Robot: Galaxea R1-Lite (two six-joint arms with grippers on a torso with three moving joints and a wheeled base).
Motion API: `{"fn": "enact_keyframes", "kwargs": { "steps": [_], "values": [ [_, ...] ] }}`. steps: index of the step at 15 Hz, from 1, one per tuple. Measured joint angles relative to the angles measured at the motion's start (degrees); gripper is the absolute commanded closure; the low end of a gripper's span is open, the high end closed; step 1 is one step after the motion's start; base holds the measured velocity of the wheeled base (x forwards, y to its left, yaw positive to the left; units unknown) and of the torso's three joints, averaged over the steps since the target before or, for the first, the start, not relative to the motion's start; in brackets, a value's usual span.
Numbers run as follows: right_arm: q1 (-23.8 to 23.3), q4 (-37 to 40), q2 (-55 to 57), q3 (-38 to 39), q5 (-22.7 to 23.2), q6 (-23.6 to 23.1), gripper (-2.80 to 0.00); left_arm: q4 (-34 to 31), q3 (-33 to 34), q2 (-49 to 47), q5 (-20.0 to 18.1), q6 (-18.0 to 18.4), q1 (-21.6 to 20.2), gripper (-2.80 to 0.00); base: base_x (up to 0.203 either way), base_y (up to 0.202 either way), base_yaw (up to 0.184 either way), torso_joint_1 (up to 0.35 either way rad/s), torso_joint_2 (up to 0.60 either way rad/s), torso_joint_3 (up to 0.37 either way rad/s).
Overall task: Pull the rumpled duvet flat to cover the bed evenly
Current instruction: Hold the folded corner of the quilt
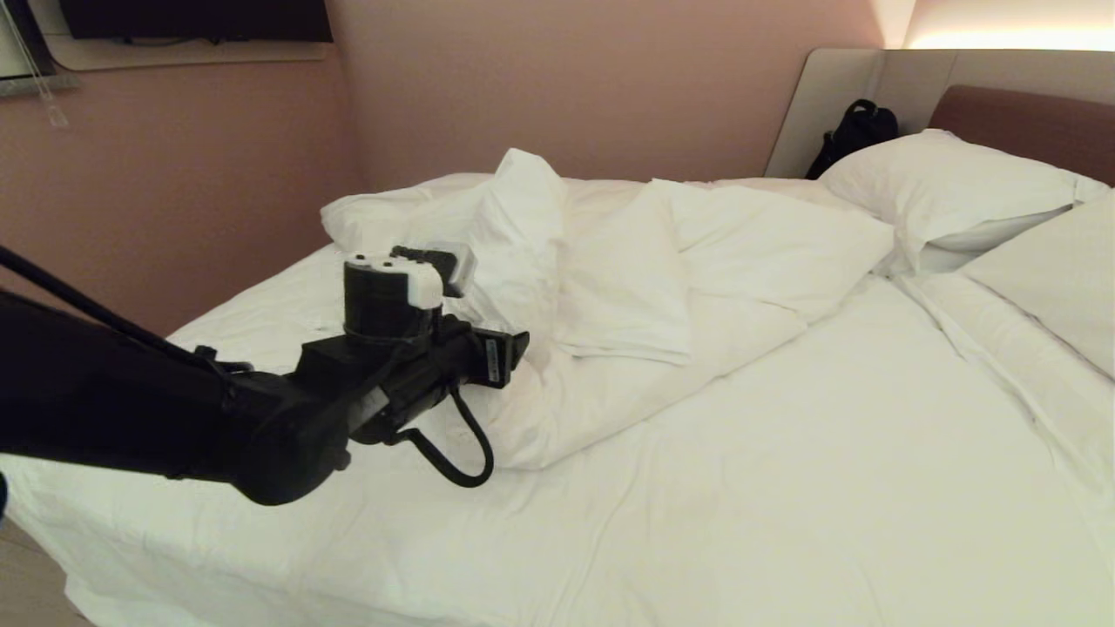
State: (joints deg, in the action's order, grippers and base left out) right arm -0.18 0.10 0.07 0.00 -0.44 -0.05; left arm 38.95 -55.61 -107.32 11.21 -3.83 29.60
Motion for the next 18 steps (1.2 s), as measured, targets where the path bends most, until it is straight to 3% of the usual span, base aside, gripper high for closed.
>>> {"fn": "enact_keyframes", "kwargs": {
  "steps": [3, 5, 14, 15, 18],
  "values": [
    [0.0, 0.0, 0.0, 0.0, 0.0, 0.0, 0.00, 7.9, -0.8, -4.2, 5.0, 2.8, 0.4, -2.80, 0.000, 0.000, 0.000, 0.000, 0.00, 0.000],
    [0.0, 0.0, 0.0, 0.0, 0.0, 0.0, 0.00, 12.8, -0.9, -6.9, 6.2, 4.8, 0.5, -2.80, 0.000, 0.000, 0.000, 0.000, 0.00, 0.000],
    [0.0, 0.0, 0.0, 0.0, 0.0, 0.0, 0.00, 13.6, -1.2, -9.8, 6.4, 5.0, 0.5, -2.80, 0.000, 0.000, 0.000, 0.000, 0.00, 0.000],
    [0.0, 0.0, 0.0, 0.0, 0.0, 0.0, 0.00, 13.6, -1.2, -9.8, 6.4, 5.0, 0.5, 0.00, 0.000, 0.000, 0.000, 0.000, 0.00, 0.000],
    [0.0, 0.0, 0.0, 0.0, 0.0, 0.0, 0.00, 13.6, -1.2, -9.7, 6.4, 5.0, 0.5, 0.00, 0.000, 0.000, 0.000, 0.000, 0.00, 0.000]
  ]
}}
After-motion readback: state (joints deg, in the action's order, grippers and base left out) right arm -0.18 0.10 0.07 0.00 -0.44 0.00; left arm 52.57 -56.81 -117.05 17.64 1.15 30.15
